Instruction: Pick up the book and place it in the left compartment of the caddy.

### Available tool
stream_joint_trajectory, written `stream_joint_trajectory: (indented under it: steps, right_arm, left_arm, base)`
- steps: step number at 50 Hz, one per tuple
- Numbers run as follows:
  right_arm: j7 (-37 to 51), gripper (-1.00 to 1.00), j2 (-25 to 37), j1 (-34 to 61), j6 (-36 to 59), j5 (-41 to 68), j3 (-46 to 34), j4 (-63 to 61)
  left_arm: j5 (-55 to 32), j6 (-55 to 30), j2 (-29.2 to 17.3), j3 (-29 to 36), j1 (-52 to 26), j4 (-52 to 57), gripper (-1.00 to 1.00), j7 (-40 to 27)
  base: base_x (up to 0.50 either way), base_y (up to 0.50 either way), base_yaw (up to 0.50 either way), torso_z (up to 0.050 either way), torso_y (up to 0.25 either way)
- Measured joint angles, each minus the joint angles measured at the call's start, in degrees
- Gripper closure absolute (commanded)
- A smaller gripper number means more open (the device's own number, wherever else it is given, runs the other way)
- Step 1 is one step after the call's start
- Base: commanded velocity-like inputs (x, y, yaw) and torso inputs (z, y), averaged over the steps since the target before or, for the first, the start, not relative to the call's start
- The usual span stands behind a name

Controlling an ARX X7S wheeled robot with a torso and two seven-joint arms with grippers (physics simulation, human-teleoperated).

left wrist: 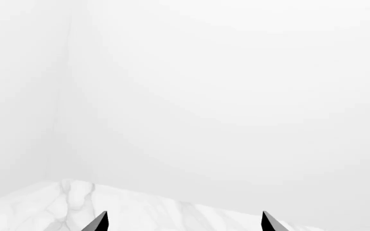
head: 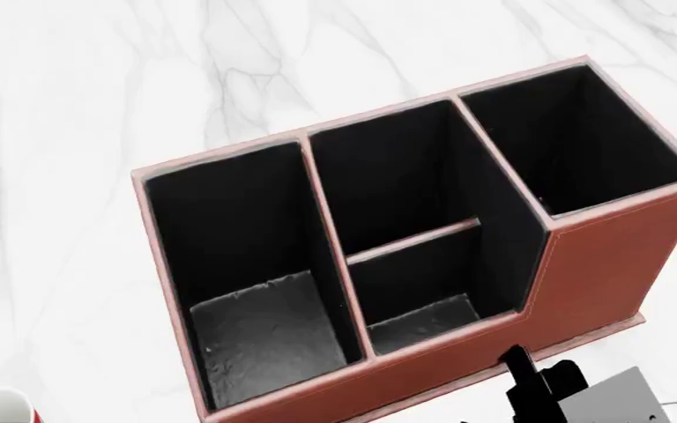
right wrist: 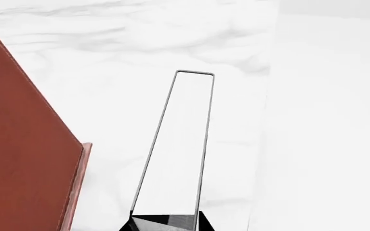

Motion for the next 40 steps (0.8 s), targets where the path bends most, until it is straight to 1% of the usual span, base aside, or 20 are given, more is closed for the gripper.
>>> stream_joint_trajectory:
  steps: [8, 18, 30, 40]
  right_arm:
    - [-0.26, 1.0, 0.6, 0.08, 2.24, -3.64, -0.95, -4.47]
    - [-1.01, 1.0, 2.81, 0.63, 4.03, -10.07, -4.79, -10.92]
    - [-1.23, 1.0, 6.5, 3.0, 10.77, -20.43, -12.02, -18.32]
    - [-3.5, 1.0, 9.25, 5.04, 13.54, -26.41, -17.96, -21.73]
  left_arm:
    - [-0.06, 0.2, -0.13, 0.09, -0.01, -0.12, -1.0, -0.07]
    - [-0.19, 0.34, -0.36, 0.13, -0.05, -0.11, -1.0, -0.3]
    - [-0.1, 0.53, -0.54, 0.36, -0.17, -0.29, -1.0, -0.44]
    - [-0.17, 0.64, -0.78, 0.44, -0.17, -0.21, -1.0, -0.65]
  base:
    - [0.0, 0.0, 0.0, 0.0, 0.0]
    - [0.0, 0.0, 0.0, 0.0, 0.0]
    - [0.0, 0.0, 0.0, 0.0, 0.001]
    - [0.0, 0.0, 0.0, 0.0, 0.0]
